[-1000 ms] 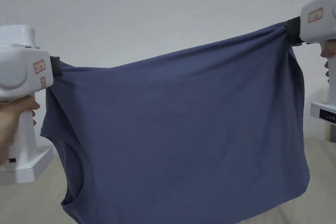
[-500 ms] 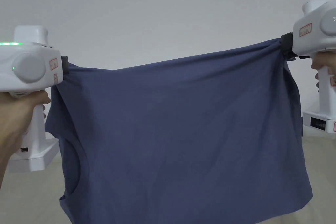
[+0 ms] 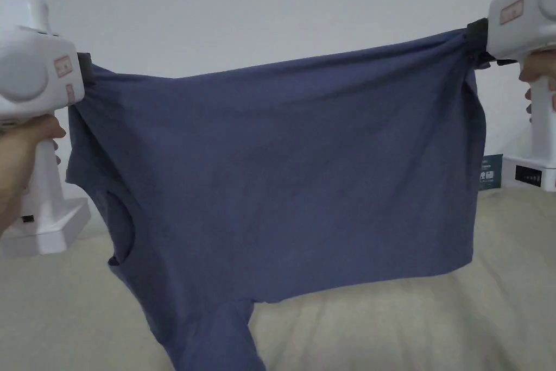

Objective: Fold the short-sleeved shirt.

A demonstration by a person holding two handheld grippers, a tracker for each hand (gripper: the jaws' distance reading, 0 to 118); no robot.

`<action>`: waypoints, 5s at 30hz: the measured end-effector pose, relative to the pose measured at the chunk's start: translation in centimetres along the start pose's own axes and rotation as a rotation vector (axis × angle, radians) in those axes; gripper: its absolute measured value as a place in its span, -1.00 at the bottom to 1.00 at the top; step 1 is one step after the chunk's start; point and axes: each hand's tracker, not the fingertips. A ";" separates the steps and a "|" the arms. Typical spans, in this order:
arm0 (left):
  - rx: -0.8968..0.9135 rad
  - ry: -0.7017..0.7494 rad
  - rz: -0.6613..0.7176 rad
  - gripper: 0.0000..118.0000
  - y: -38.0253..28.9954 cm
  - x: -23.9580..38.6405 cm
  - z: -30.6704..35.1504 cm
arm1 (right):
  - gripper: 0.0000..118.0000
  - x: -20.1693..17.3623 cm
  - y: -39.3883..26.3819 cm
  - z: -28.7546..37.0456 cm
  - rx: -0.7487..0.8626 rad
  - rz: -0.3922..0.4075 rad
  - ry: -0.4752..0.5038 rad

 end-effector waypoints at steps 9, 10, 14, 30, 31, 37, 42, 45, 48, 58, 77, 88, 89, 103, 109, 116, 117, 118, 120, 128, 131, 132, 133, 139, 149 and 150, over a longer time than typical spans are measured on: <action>-0.153 -0.024 -0.045 -0.96 -9.8 0.0 0.7 | -0.71 0.7 -8.9 -2.9 -0.176 0.005 0.019; -0.171 -0.020 -0.059 -0.96 -11.1 -0.1 1.3 | -0.71 0.8 -10.2 -2.6 -0.188 0.015 0.021; -0.218 -0.031 -0.054 -0.96 -15.7 -0.6 4.2 | -0.71 1.4 -15.3 -1.3 -0.273 -0.004 0.035; -0.575 -0.050 0.020 -0.96 -32.3 -2.9 16.3 | -0.71 5.1 -37.9 10.4 -0.655 -0.025 0.048; -0.583 -0.047 0.007 -0.96 -33.0 -2.9 17.2 | -0.71 5.4 -38.9 10.9 -0.683 -0.016 0.045; -0.682 -0.043 0.086 -0.96 -35.9 -3.8 22.0 | -0.71 6.9 -41.6 14.3 -0.718 -0.092 0.045; -0.712 -0.044 0.070 -0.96 -36.8 -4.9 26.6 | -0.71 7.7 -42.0 18.6 -0.719 -0.086 0.064; -0.716 -0.051 0.089 -0.96 -37.0 -5.6 29.9 | -0.71 8.3 -42.2 21.4 -0.715 -0.070 0.065; -0.725 -0.050 0.048 -0.96 -37.2 -5.9 32.7 | -0.71 8.8 -42.8 25.1 -0.724 -0.061 0.069; -0.756 -0.026 0.083 -0.96 -39.5 -8.2 40.3 | -0.71 9.0 -47.7 34.9 -0.805 0.001 0.086; -0.758 -0.061 0.056 0.41 -38.8 -8.2 43.8 | 0.75 6.6 -46.5 38.1 -0.646 0.027 0.086; -0.759 -0.071 0.134 -1.00 -39.3 -7.3 47.8 | -0.79 2.0 -47.2 40.4 -0.597 -0.010 0.187; -0.777 -0.086 0.118 -1.00 -39.6 -7.2 47.9 | -0.79 1.7 -47.6 40.5 -0.598 -0.006 0.194; -0.763 -0.114 -0.015 0.70 -41.8 -7.1 43.2 | -0.79 0.4 -49.6 40.7 -0.678 0.053 0.190; -0.817 -0.058 0.072 0.64 -42.9 -7.5 41.3 | -0.79 1.2 -50.4 40.8 -0.705 0.028 0.181; -0.877 -0.040 0.034 -1.00 -44.5 -7.4 40.5 | -0.79 2.0 -49.9 40.4 -0.702 0.020 0.167; -0.922 -0.089 0.028 -1.00 -44.6 -7.2 40.7 | -0.79 2.1 -49.8 40.4 -0.703 0.019 0.163; -0.894 -0.070 0.037 -1.00 -44.8 -7.1 40.9 | -0.79 2.3 -49.9 40.5 -0.701 0.018 0.158; -0.901 -0.081 0.015 -1.00 -44.9 -7.0 41.1 | -0.79 2.6 -49.9 40.5 -0.702 0.021 0.144; -0.880 -0.045 0.050 -1.00 -43.5 -7.7 40.7 | -0.52 5.2 -50.0 40.4 -0.712 -0.045 0.064; -0.874 -0.035 0.041 -1.00 -42.9 -7.8 40.4 | 0.59 6.3 -50.1 40.2 -0.719 -0.077 0.056; -0.875 -0.037 0.048 -1.00 -42.9 -7.9 40.3 | 0.65 6.6 -50.1 40.1 -0.718 -0.096 0.060; -0.875 -0.039 0.050 -1.00 -42.8 -7.7 40.3 | 0.65 6.9 -49.9 39.9 -0.713 -0.105 0.064; -0.880 -0.038 0.015 -1.00 -42.8 -7.4 40.2 | 0.65 7.1 -50.1 36.9 -0.741 -0.039 0.014; -0.898 -0.043 0.024 -1.00 -42.9 -7.4 39.6 | -0.54 8.5 -52.4 33.8 -0.830 -0.156 0.031; -0.901 -0.044 0.019 -1.00 -42.9 -7.4 39.6 | -0.59 8.4 -52.6 33.8 -0.826 -0.168 0.026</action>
